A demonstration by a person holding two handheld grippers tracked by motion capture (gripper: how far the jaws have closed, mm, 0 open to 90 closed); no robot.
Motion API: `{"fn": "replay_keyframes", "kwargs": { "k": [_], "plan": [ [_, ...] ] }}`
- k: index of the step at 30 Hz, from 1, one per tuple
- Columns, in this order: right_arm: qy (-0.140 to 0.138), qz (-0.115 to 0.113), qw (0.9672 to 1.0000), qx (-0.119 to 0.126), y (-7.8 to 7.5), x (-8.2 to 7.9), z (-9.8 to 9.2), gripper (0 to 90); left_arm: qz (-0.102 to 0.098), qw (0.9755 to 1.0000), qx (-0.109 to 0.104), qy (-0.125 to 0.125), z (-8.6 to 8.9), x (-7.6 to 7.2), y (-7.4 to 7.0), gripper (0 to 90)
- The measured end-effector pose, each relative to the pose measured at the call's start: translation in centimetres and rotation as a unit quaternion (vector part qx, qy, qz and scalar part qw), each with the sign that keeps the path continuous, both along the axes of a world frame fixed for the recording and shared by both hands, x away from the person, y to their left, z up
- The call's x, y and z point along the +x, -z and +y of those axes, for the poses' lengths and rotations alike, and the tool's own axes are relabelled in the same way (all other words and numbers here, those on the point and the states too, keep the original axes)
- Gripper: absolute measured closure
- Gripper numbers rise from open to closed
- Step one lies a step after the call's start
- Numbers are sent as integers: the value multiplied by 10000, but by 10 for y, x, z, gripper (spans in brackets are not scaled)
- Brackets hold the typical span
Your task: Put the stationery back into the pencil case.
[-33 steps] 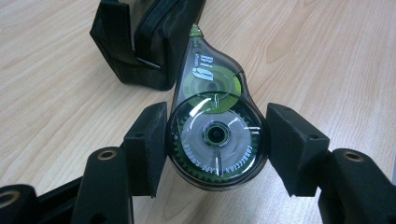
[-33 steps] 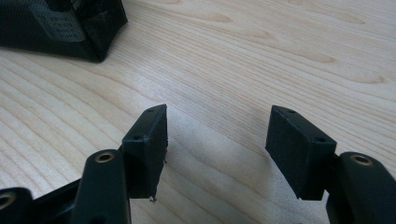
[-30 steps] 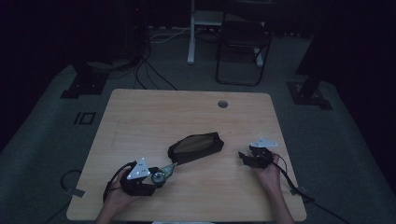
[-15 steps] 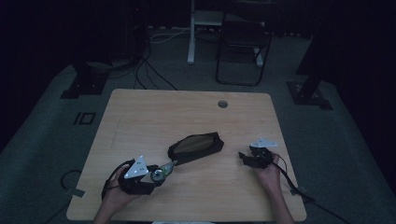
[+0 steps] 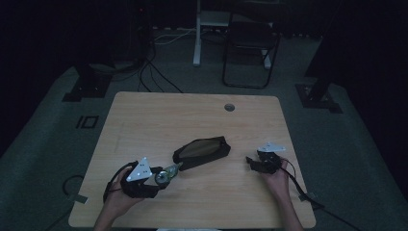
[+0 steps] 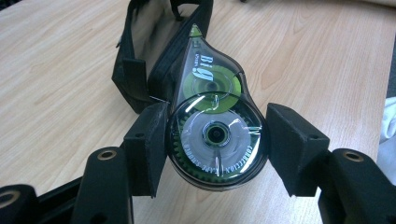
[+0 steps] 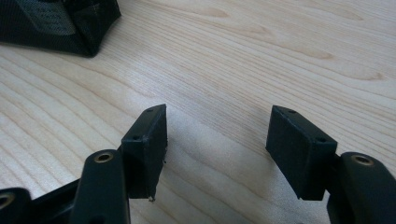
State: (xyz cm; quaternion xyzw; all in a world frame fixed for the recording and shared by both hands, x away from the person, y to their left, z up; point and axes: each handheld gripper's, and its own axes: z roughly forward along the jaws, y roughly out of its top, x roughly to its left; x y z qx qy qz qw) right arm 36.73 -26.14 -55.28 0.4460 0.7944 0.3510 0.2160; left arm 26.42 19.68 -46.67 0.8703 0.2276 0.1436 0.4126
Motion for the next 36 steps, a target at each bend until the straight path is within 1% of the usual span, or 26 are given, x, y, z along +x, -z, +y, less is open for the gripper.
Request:
{"fn": "replay_keyframes", "kwargs": {
  "k": [5, 13, 36],
  "plan": [
    [4, 5, 10000, 21, 0, 0, 0, 380, -53, 10000, 15, 14, 0, 2, -5, 417],
    [2, 1, 10000, 44, 1, 1, -1, 377, -140, 9999, -25, 13, 0, 5, -14, 417],
    [-6, 5, 10000, 75, 1, 1, -2, 371, -288, 9995, -102, 47, -1, 16, -33, 417]
  ]
}}
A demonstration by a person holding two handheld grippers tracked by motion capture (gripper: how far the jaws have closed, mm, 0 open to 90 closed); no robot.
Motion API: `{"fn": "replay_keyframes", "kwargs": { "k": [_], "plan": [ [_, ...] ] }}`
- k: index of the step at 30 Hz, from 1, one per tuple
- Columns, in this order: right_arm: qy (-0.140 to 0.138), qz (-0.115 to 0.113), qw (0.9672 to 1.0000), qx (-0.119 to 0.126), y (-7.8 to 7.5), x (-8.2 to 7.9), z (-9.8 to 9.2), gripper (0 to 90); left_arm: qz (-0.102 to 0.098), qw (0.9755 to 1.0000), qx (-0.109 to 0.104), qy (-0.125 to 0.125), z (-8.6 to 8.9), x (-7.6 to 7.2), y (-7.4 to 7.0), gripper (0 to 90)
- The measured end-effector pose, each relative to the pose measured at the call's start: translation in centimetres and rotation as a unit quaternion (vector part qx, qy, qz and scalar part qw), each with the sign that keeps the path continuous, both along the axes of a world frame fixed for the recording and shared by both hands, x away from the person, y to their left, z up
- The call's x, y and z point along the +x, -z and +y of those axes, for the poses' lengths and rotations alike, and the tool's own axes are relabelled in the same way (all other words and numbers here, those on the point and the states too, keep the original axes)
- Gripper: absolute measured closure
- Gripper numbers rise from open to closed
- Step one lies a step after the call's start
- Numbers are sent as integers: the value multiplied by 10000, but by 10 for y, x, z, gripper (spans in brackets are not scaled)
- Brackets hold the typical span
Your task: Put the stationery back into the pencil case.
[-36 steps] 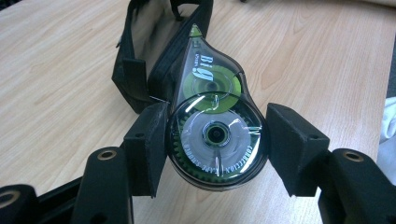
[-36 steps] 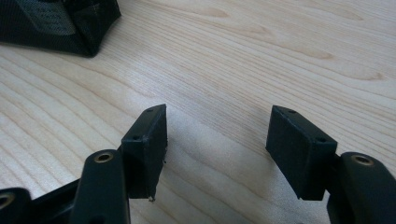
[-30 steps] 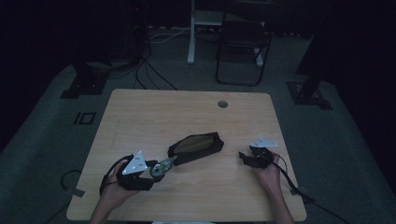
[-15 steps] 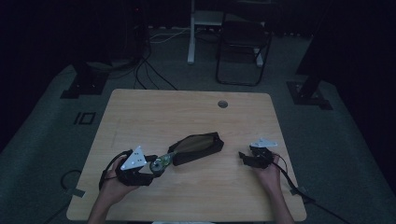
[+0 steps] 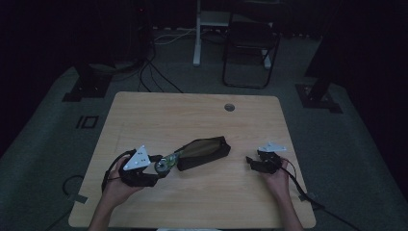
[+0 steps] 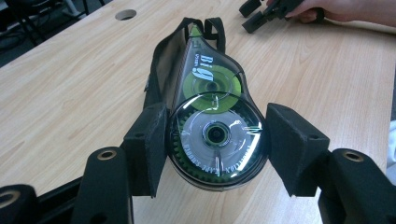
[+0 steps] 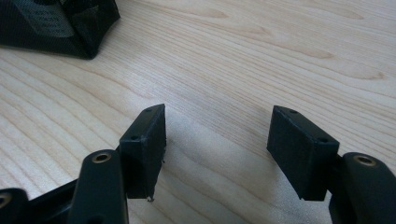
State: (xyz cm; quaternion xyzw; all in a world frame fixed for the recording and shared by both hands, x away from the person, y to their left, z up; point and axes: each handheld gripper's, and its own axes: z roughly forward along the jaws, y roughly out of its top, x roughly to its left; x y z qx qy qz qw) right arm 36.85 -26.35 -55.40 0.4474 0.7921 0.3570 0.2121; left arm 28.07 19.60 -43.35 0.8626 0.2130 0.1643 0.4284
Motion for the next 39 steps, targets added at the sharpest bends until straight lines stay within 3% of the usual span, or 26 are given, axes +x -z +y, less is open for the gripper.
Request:
{"fn": "replay_keyframes", "kwargs": {
  "k": [19, 39],
  "plan": [
    [9, -4, 10000, 19, 0, 0, -1, 370, -79, 9999, 22, 59, -7, 10, -11, 417],
    [13, 8, 10000, 30, 0, 1, -2, 370, -37, 10000, 4, 89, -12, 19, -13, 417]
  ]
}}
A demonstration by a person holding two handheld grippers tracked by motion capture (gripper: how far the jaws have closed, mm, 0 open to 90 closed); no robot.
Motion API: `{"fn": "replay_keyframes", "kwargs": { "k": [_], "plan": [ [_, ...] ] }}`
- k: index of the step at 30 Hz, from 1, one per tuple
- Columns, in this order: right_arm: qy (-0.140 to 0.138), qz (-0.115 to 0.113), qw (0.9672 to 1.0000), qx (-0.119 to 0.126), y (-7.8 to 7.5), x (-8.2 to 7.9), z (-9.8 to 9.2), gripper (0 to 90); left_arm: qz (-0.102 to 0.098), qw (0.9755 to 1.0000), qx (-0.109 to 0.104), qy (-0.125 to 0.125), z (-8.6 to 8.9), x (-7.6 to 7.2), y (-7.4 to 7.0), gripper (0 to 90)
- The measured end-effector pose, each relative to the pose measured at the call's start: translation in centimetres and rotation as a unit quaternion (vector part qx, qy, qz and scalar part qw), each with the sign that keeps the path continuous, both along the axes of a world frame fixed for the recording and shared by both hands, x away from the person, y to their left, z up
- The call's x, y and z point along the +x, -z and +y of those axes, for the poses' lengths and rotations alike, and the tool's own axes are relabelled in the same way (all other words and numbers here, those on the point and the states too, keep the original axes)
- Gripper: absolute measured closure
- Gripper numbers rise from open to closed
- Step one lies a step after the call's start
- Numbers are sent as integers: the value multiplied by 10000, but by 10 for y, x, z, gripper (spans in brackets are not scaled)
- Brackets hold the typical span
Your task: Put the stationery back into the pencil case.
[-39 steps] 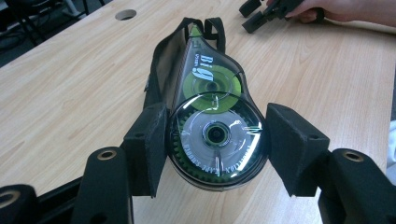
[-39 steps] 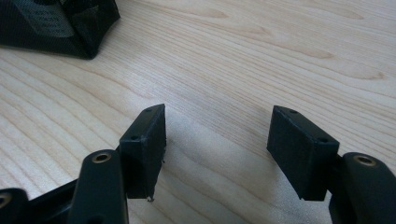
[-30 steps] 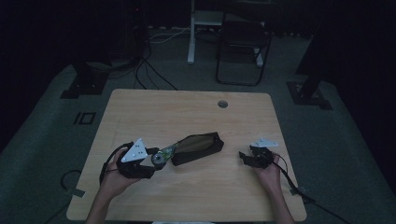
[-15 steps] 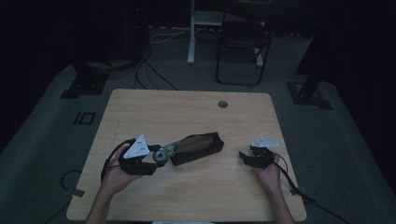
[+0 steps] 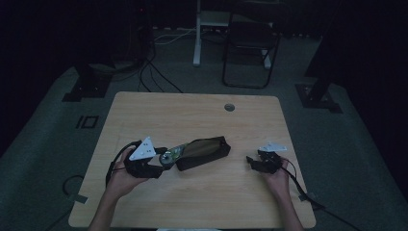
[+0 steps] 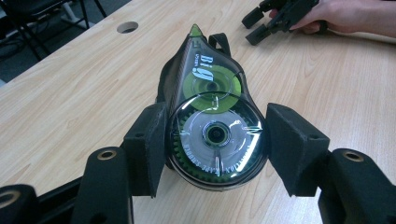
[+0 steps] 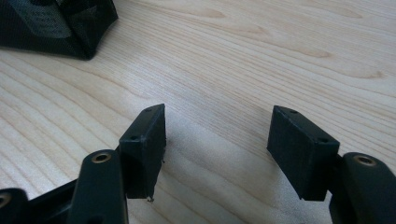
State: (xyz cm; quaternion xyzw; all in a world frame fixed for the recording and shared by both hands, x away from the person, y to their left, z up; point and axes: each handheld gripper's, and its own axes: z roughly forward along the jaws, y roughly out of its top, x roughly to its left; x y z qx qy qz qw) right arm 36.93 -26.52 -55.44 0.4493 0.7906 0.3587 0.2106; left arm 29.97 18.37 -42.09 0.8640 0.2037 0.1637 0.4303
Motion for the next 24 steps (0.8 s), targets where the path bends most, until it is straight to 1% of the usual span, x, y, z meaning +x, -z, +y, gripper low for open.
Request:
{"fn": "replay_keyframes", "kwargs": {
  "k": [11, 22, 24],
  "plan": [
    [-1, 8, 10000, 11, 0, 0, 0, 370, -7, 10000, 32, 19, -5, 6, -1, 417],
    [-5, 11, 10000, 16, 0, 0, 0, 370, 16, 10000, 12, 31, -10, 12, -1, 417],
    [-4, 11, 10000, 16, 0, 0, 0, 370, 3, 10000, 46, 47, -11, 13, -1, 417]
  ]
}}
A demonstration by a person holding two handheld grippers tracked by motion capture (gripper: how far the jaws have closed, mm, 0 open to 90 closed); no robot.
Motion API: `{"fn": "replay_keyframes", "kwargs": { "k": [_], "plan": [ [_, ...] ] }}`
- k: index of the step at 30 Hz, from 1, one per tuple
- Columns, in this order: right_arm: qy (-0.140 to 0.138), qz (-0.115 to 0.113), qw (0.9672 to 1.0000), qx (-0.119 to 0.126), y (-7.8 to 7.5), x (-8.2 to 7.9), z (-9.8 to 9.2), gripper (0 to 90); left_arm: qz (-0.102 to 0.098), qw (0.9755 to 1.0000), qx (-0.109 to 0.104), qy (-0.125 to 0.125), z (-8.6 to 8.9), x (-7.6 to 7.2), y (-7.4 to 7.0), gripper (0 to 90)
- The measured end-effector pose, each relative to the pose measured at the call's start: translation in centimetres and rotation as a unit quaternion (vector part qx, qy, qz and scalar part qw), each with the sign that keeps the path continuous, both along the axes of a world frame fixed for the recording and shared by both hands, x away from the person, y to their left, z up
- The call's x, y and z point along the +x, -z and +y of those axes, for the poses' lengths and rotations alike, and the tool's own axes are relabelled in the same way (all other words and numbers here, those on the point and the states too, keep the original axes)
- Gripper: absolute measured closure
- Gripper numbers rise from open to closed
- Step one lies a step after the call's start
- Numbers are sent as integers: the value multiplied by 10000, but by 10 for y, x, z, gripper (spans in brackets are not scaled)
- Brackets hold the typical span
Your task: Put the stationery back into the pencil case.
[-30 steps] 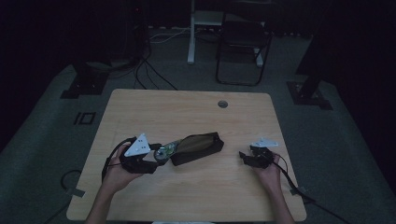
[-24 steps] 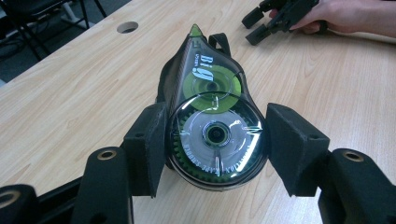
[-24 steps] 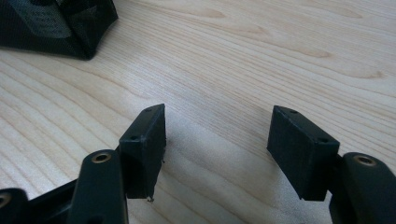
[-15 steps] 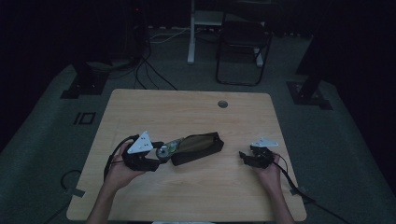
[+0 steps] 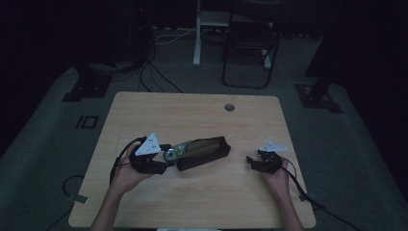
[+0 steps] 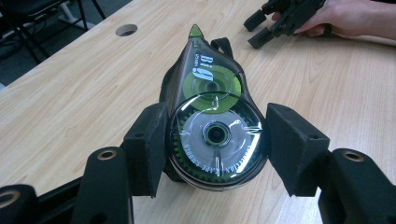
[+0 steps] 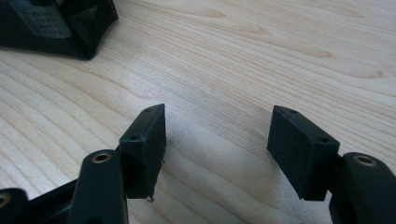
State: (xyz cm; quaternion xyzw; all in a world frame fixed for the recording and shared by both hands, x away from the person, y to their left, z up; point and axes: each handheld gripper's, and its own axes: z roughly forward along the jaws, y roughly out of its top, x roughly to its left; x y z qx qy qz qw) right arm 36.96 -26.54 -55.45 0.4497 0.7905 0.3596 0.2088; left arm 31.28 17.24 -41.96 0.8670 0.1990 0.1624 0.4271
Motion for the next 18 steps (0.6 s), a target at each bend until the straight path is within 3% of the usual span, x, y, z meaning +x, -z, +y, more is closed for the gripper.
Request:
{"fn": "replay_keyframes", "kwargs": {
  "k": [18],
  "plan": [
    [-2, 4, 10000, 6, 0, 0, 0, 370, 23, 10000, 17, 36, -9, 10, -2, 417]
  ]
}}
